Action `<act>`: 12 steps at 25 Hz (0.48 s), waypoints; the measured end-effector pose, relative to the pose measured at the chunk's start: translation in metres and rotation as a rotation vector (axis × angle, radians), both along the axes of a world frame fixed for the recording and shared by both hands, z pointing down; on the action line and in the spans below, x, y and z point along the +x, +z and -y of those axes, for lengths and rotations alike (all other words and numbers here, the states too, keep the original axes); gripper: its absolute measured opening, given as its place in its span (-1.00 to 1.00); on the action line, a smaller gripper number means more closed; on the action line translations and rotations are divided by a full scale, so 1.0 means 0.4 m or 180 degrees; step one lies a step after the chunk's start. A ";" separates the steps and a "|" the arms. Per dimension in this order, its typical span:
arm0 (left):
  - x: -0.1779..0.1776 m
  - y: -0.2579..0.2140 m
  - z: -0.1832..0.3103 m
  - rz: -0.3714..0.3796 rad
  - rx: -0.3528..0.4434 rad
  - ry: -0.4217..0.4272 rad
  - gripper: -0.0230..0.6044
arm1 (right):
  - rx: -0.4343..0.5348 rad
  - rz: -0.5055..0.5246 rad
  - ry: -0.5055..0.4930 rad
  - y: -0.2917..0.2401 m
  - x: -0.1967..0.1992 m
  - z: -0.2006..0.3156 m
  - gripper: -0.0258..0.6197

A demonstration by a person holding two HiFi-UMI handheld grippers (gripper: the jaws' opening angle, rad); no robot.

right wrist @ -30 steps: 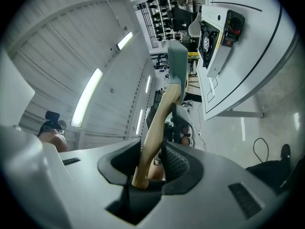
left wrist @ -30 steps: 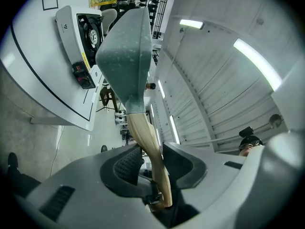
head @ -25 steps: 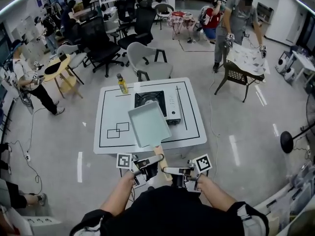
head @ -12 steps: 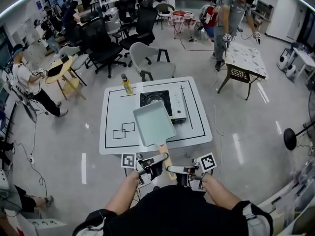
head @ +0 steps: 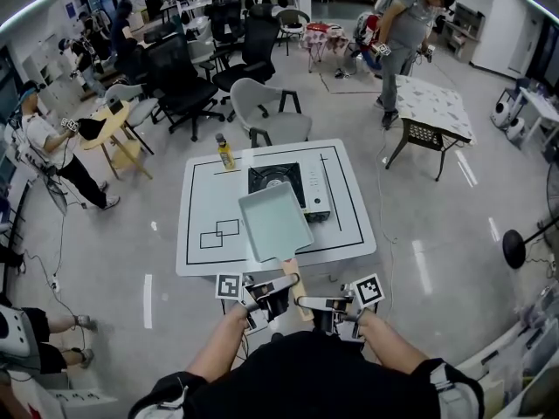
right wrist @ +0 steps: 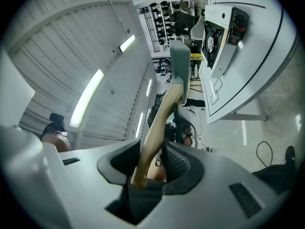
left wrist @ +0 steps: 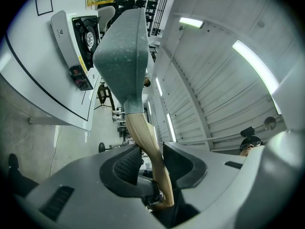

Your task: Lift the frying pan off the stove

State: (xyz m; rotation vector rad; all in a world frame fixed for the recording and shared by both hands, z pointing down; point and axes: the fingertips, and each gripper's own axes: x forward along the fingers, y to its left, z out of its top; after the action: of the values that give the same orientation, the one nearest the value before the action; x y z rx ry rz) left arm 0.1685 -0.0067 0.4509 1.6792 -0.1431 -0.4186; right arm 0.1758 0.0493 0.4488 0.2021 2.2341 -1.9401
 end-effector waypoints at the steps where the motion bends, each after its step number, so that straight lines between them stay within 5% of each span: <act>1: 0.000 0.000 -0.001 0.0003 0.0006 0.0005 -0.47 | 0.0005 0.0005 0.0000 -0.001 0.000 -0.001 -0.44; 12: 0.005 -0.007 0.003 -0.0037 0.0019 -0.0031 -0.47 | 0.0053 0.0043 -0.0033 -0.005 0.006 0.003 -0.44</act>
State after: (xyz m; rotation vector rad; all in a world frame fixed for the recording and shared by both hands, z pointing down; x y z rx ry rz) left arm 0.1704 -0.0077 0.4480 1.6823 -0.1417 -0.4363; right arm 0.1783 0.0482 0.4469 0.2286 2.2459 -1.9200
